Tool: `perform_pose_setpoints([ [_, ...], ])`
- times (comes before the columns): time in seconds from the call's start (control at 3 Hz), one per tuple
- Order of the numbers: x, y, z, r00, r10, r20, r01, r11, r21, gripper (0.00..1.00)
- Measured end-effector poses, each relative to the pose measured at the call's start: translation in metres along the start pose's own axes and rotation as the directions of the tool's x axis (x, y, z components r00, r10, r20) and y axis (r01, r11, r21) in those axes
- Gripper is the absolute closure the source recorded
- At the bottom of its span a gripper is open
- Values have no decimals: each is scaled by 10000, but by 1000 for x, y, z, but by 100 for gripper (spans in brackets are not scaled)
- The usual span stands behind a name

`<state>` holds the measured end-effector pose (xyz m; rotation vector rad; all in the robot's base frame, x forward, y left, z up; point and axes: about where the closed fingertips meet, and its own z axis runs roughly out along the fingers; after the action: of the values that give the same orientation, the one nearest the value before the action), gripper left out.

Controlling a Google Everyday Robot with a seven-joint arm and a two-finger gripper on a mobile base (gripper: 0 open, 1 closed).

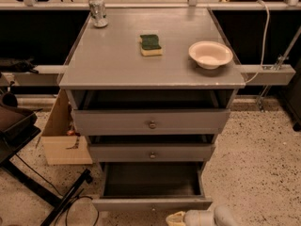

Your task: Close bottom drawer

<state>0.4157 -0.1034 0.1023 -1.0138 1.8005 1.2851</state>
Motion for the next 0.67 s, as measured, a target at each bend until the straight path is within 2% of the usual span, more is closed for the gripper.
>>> perform_pose_setpoints([
  [0.33, -37, -17, 14, 9988, -475, 80, 476, 9988, -88, 100],
  [0.67, -64, -29, 21, 9963, -843, 163, 844, 9964, -61, 100],
])
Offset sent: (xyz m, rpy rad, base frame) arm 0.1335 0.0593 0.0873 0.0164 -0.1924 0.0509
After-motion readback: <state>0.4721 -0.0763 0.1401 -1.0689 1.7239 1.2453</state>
